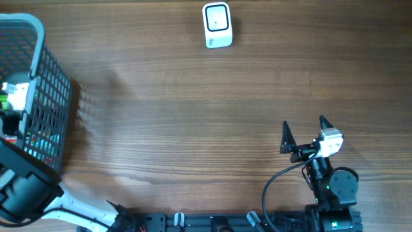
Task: Scan the item barcode
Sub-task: 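Grasp the white cup noodle container in the basket with the left gripper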
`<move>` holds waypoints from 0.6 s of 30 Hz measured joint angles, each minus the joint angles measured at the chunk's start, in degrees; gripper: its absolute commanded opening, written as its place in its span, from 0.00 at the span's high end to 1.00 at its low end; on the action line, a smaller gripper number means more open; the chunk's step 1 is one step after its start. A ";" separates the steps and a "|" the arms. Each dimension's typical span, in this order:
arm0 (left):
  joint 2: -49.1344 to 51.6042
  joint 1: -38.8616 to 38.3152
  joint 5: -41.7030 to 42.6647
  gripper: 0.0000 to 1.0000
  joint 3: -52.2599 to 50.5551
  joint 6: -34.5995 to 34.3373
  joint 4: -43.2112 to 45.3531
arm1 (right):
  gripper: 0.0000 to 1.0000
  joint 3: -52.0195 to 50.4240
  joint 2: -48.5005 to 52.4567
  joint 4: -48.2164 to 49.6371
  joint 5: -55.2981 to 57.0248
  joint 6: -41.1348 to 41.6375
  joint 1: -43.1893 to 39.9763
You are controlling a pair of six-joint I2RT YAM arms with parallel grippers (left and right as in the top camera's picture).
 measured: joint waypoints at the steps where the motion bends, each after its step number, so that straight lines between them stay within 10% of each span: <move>1: 0.00 0.00 -0.04 0.24 -0.63 -0.07 0.79 | 0.00 0.00 0.00 0.00 0.00 0.00 0.00; 3: 0.00 0.00 -0.24 0.46 -1.05 -0.28 1.38 | 0.00 0.00 0.00 0.00 0.00 0.00 0.00; 18: -18.21 0.00 -0.85 0.36 6.03 -8.52 4.02 | 0.00 0.00 0.00 0.00 0.00 0.00 0.00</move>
